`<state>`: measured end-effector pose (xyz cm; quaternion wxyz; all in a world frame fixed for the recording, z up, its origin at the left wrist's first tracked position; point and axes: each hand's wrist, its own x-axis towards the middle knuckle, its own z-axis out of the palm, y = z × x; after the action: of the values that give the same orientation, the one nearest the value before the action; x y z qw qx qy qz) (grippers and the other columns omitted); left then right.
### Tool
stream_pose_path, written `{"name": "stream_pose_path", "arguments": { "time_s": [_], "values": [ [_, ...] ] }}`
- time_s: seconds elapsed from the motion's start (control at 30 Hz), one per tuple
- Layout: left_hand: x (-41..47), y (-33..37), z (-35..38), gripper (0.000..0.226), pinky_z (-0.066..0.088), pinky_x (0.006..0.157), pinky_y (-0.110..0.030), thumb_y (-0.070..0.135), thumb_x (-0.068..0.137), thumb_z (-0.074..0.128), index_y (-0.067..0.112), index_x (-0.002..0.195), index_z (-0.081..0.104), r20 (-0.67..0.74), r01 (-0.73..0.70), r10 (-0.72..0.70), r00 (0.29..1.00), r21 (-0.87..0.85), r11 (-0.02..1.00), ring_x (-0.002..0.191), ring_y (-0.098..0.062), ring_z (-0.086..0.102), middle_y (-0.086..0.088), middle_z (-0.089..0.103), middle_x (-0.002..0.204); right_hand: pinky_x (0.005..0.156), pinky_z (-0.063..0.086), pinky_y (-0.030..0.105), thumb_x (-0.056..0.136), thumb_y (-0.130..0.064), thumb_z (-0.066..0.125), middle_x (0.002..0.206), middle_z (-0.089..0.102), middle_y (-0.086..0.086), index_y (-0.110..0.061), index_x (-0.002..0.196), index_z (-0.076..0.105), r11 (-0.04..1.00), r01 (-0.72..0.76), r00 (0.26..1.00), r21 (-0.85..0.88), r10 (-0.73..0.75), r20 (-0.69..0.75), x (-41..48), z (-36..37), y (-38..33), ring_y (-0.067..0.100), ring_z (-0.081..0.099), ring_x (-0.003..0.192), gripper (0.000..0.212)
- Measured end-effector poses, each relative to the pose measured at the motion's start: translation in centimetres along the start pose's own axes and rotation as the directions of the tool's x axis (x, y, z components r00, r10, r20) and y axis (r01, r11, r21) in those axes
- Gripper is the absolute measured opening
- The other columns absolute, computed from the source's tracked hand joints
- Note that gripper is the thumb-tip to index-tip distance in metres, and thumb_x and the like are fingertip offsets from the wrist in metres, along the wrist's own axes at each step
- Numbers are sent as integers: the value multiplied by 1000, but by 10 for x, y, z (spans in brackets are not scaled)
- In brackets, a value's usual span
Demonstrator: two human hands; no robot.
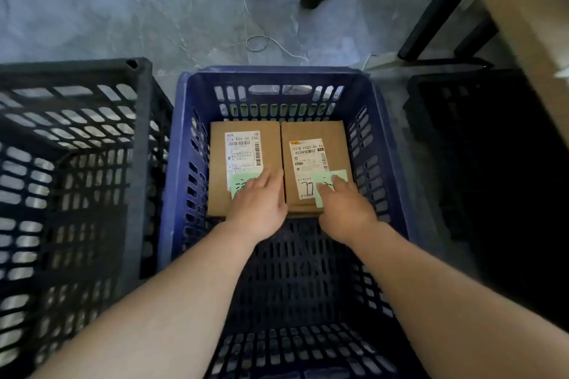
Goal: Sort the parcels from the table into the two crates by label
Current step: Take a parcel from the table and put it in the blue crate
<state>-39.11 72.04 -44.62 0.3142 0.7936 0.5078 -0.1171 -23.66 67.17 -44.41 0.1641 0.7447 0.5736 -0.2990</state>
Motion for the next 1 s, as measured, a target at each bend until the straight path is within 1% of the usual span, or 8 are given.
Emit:
{"name": "stream_pose_path", "arguments": {
  "time_s": [0.07,0.13,0.23,0.33,0.5,0.7,0.83,1.0],
  "values": [
    [-25,2,-6,72,15,119,-41,36,101,43,24,156,-2,-5,0,1,1000,54,999,149,-27,10,-2,-7,164,110,33,41,94,-15,51,156,19,13,-15,149,28,1000,15,999,-11,-16,-52,-30,-1,-9,31,22,139,60],
    [-53,6,-10,75,6,121,-42,42,100,42,24,155,-6,20,1,-3,1000,93,996,150,-25,0,-3,-12,163,108,34,40,95,-19,49,154,22,13,-15,149,27,1000,10,996,-22,-12,-85,-62,-4,-18,30,26,137,59],
    [-99,16,-17,79,-5,120,-45,52,99,37,22,155,-11,28,-19,14,1000,183,983,149,-23,-14,-5,-18,162,114,24,43,99,-35,45,159,14,11,-16,153,19,999,-18,990,-26,14,-140,-111,-12,-29,30,16,144,62],
    [-142,26,-30,79,-12,117,-49,59,98,29,22,154,-14,41,-33,23,999,256,966,147,-25,-22,-6,-23,160,119,14,44,99,-49,39,162,8,10,-19,154,18,998,-61,973,-22,55,-224,-162,-25,-37,29,7,148,66],
    [-209,51,-62,78,-13,117,-52,65,97,20,24,154,-14,0,-100,105,994,314,944,147,-26,-22,-6,-23,160,120,7,47,98,-57,33,163,5,9,-21,154,15,986,-168,940,-3,160,-301,-248,-45,-47,28,3,149,69],
    [-271,92,-84,76,-12,117,-54,65,97,17,25,154,-14,-8,-253,273,962,352,901,146,-25,-24,-5,-24,160,120,7,49,98,-59,31,163,3,10,-22,155,11,953,-300,882,35,291,-372,-340,-60,-45,28,1,149,71],
    [-300,125,-86,76,-13,116,-54,65,97,14,24,154,-15,-10,-354,390,921,403,844,147,-27,-22,-6,-22,160,119,5,51,98,-59,33,163,0,8,-24,155,10,912,-397,830,102,404,-384,-395,-59,-31,28,-1,149,71],
    [-335,170,-80,77,-11,117,-54,66,96,14,23,154,-14,-37,-462,529,848,440,770,147,-27,-20,-7,-20,161,118,11,52,97,-59,34,161,8,9,-25,153,18,858,-494,751,140,502,-429,-462,-55,-10,30,7,148,67]
  ]
}}
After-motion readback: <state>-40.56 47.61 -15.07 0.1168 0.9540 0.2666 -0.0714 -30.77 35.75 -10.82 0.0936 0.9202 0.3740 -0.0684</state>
